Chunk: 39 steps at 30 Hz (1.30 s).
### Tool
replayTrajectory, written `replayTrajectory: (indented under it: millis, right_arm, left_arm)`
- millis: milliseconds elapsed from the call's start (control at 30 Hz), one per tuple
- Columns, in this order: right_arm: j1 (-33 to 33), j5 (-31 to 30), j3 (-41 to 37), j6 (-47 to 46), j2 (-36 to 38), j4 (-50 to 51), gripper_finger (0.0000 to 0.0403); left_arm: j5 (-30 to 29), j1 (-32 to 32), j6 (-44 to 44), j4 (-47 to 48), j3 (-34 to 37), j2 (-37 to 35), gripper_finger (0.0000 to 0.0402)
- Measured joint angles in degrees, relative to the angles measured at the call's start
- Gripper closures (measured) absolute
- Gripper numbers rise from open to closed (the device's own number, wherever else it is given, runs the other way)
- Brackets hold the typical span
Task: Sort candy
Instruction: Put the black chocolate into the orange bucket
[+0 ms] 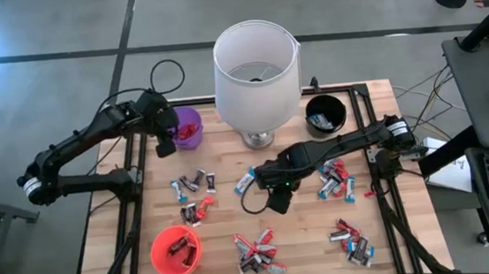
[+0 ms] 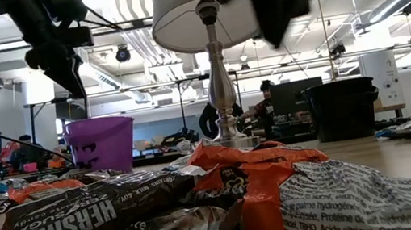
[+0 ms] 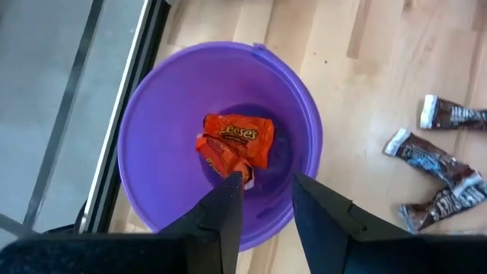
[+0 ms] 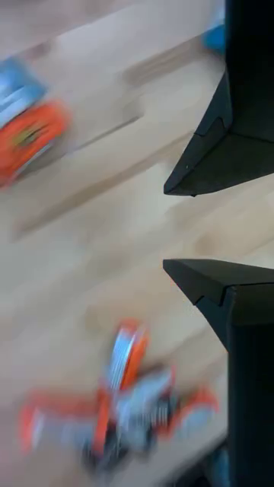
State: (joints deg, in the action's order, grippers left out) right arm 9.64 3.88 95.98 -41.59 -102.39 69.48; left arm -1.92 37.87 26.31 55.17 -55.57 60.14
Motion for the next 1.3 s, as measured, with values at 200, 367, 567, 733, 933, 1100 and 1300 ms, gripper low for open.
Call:
replayTrajectory:
  millis: [200, 367, 567, 733, 933, 1100, 1300]
  right_arm:
    - [0.6, -1.0, -8.5, -5.6, 0.0, 3.3, 0.0268]
    - [0.5, -2.0, -15.1, -6.9, 0.0, 3.3, 0.0266]
    - [0.5, -5.2, -22.0, -9.9, 1.4, 3.5, 0.0266]
    - [0.5, -6.5, -26.9, -12.5, 5.2, 3.5, 0.0266]
    - [0.5, -6.9, -33.1, -16.7, 12.5, 2.9, 0.0266]
    - [0.5, -6.5, -39.4, -17.5, 19.5, -1.1, 0.0266]
    - [0.1, -6.9, -45.5, -17.9, 24.8, -2.9, 0.0266]
  left_arm:
    - [0.0, 0.0, 2.7, 0.3, 0.0, -1.0, 0.0306]
    - [0.0, 0.0, 3.3, 0.2, 0.0, -1.2, 0.0306]
    - [0.0, 0.0, 4.7, 0.2, 0.0, -1.2, 0.0306]
    - [0.0, 0.0, 4.7, 0.2, 0.0, -1.2, 0.0306]
    - [-0.1, 0.0, 3.5, 0.1, 0.0, -1.2, 0.0306]
    - [-0.3, 0.0, 1.2, 0.1, 0.0, -1.3, 0.0306]
    - [-0.4, 0.0, -1.2, -0.4, 0.0, -1.2, 0.0306]
